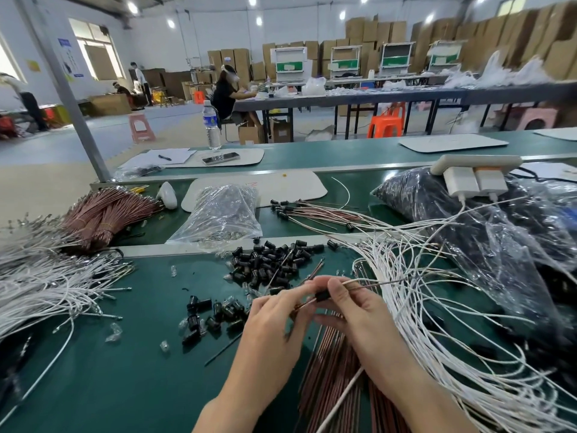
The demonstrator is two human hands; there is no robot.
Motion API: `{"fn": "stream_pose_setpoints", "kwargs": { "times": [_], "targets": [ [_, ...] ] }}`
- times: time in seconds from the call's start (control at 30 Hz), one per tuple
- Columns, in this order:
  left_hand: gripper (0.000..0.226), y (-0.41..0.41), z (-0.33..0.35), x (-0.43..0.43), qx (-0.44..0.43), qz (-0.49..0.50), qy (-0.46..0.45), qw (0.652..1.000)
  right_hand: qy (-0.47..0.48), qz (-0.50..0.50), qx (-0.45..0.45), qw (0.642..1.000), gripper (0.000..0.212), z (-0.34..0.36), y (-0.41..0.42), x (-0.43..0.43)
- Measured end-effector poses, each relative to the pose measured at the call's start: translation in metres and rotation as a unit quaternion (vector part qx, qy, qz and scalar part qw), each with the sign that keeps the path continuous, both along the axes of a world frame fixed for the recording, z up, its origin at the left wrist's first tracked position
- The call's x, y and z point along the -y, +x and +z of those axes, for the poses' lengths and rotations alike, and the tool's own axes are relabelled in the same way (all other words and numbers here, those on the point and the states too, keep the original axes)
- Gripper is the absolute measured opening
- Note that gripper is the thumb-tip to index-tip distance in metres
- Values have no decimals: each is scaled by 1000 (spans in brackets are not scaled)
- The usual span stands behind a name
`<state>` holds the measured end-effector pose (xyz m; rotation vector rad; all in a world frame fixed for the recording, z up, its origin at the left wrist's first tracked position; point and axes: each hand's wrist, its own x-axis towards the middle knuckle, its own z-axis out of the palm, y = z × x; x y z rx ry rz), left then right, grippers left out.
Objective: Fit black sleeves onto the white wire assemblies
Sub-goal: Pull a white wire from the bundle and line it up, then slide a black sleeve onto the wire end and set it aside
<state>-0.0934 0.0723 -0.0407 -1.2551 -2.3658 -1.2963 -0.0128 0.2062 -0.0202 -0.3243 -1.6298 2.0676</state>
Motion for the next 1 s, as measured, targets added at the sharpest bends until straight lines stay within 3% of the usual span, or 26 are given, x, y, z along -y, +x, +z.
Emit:
{"fn": "stream_pose_setpoints", "kwargs": {
  "times": [0.23, 0.37, 0.57, 1.0],
  "targets": [
    [10, -10, -4, 5, -12, 52, -3, 999, -116, -64, -41, 990, 26, 4, 0, -13],
    [3, -9, -1, 7, -1, 19, 35, 999, -151, -52, -50, 986, 27, 5, -1, -14],
    [14, -5, 3, 6, -29, -7, 65, 997, -116, -9, -31, 993, 27, 4, 2, -8],
    [24, -5, 4, 3, -59, 34, 49, 996, -2, 25, 0, 1000, 36, 8, 5, -3]
  ]
}}
